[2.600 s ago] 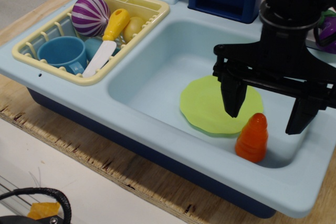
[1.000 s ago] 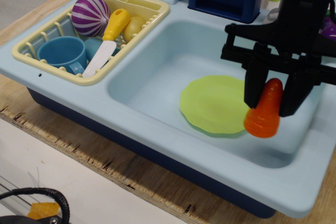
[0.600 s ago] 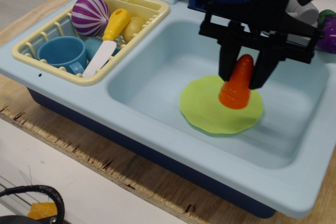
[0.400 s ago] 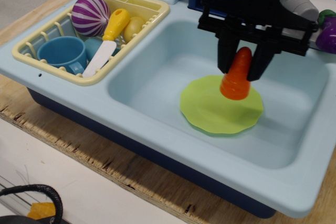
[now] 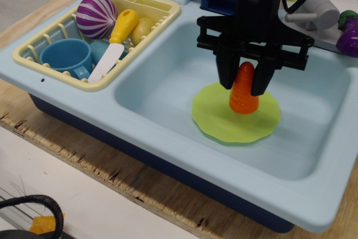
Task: Put carrot on plate
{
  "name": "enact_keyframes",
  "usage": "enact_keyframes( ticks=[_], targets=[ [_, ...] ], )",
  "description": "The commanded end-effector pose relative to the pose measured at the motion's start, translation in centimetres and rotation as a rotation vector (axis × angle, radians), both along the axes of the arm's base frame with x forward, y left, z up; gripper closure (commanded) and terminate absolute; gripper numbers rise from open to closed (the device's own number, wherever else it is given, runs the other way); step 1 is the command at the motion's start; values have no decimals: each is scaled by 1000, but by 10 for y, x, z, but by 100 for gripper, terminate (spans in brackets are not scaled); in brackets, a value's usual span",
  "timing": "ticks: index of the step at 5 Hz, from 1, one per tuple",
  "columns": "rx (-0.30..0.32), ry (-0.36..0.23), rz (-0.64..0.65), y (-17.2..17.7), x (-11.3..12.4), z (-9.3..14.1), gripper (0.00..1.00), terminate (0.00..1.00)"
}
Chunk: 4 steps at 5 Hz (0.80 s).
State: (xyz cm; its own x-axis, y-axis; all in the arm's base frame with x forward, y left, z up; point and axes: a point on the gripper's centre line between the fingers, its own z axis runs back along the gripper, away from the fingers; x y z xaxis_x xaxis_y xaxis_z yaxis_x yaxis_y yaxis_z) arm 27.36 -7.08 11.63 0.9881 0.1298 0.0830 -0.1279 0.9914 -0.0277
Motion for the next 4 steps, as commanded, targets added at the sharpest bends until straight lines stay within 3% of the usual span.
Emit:
enact_keyframes(
  ticks=[1,3,4],
  targets=[
    [-15,-46,0,5,2,12,0,0],
    [-15,-46,0,5,2,12,0,0],
    [-15,-46,0,5,2,12,0,100]
  ],
)
